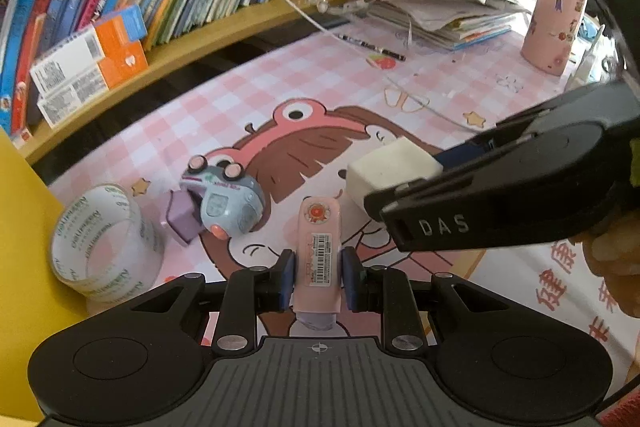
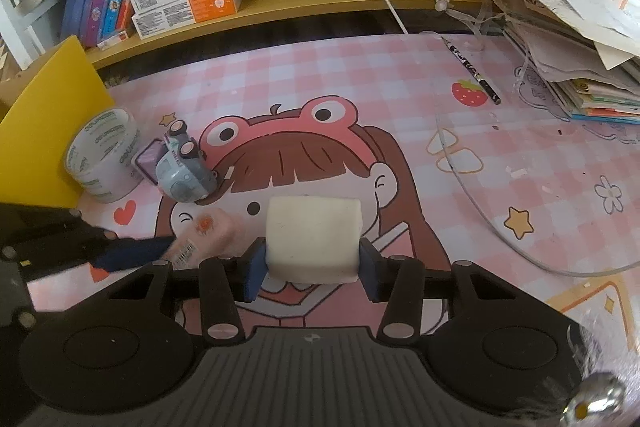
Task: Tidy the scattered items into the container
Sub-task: 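Lift and carry the highlighter with the left gripper while the right carries the cube toward the box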
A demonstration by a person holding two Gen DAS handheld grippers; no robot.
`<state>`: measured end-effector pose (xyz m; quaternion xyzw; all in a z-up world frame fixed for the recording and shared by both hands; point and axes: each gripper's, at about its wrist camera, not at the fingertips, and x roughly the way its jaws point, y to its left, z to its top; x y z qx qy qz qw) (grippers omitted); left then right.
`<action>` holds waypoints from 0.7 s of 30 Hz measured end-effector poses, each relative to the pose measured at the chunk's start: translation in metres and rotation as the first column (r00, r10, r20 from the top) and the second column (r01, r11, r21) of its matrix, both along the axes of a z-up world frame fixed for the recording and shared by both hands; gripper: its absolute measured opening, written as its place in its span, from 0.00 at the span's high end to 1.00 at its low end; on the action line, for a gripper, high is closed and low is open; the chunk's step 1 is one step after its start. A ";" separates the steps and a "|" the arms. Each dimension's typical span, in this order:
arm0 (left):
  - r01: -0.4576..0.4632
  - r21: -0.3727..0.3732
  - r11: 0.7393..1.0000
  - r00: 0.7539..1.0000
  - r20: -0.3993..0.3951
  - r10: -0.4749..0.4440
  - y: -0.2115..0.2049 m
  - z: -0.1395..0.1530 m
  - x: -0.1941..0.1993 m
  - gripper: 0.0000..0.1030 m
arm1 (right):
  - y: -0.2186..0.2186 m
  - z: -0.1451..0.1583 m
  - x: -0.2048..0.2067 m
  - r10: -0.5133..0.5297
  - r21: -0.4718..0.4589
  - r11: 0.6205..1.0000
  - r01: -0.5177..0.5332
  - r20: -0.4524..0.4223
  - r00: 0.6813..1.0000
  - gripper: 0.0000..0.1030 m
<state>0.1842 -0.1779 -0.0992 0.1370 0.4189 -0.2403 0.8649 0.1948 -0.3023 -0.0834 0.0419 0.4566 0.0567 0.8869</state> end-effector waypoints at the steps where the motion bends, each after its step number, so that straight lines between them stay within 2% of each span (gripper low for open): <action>1: -0.003 -0.001 1.000 1.000 0.007 0.003 0.001 0.003 -0.002 0.77 | 0.000 0.001 -0.002 0.001 0.000 1.000 -0.001 0.001 1.000 0.57; 21: -0.077 -0.042 0.996 0.988 0.129 0.081 0.042 0.059 -0.071 0.77 | 0.013 0.041 -0.070 -0.008 0.013 1.000 0.007 0.089 0.996 0.59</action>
